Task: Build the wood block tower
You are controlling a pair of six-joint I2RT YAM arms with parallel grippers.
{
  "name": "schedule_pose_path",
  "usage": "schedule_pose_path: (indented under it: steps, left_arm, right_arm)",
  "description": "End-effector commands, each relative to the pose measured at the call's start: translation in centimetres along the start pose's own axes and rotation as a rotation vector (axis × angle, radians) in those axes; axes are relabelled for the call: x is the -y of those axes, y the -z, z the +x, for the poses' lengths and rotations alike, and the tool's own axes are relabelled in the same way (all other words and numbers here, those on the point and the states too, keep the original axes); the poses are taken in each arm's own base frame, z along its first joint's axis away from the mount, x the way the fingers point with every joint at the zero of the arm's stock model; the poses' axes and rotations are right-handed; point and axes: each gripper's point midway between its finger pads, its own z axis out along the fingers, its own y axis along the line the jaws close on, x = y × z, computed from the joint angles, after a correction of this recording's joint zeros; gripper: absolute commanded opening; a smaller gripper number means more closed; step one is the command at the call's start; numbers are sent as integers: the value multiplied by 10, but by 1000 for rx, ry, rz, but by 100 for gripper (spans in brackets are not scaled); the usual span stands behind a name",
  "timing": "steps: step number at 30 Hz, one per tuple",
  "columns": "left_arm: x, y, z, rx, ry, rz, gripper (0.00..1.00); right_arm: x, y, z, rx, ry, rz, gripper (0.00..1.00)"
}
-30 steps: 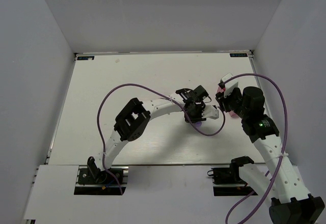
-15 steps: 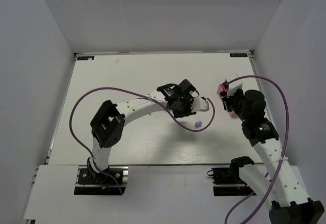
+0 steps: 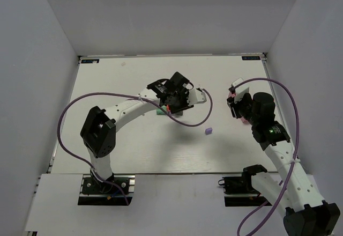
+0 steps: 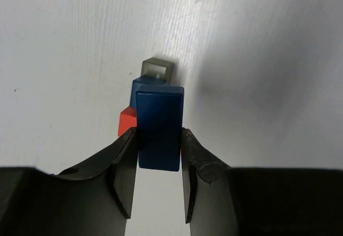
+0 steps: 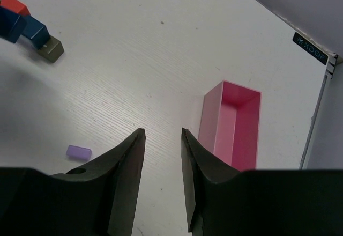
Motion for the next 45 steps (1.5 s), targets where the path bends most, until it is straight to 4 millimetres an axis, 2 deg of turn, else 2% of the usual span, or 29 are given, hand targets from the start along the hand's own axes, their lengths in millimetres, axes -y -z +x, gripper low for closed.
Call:
schedule_pose_path:
  steps: [1,2,6,10,11,16,22,26,39,40,45]
  left_arm:
    - [-19,11,4,25,12,-19,0]
    - [-19,7,7,25,10,-1,0]
    - [-40,1,10,41,13,-12,0]
    - [-48,-7,12,33,17,24,1]
    - [-43,-12,16,23,10,48,1]
    - [-46,-23,16,24,1,74,5]
    - [-48,-21,21,13,2,77,5]
    - [-44,-29,25,5,6,97,7]
    - [-40,-22,27,9,-30,138,13]
    - [-45,-18,27,14,-34,127,13]
    - [-42,-21,31,1,-30,140,13]
  right_arm:
    - [-11,-2,-4,16,24,-58,39]
    - [-13,-3,-4,15,27,-72,39]
    - [-19,-4,-2,6,41,-98,40]
    - [-21,-4,-3,8,52,-105,40]
    - [-24,-5,-2,5,54,-112,40]
    - [-26,-6,-2,3,64,-113,40]
    - [-28,-8,-2,-2,72,-112,40]
    - [-29,-7,-2,-4,73,-112,40]
    - [-30,-7,-2,-4,79,-117,40]
    - [-30,-7,-3,0,78,-115,40]
    - [-30,-7,-3,2,78,-116,40]
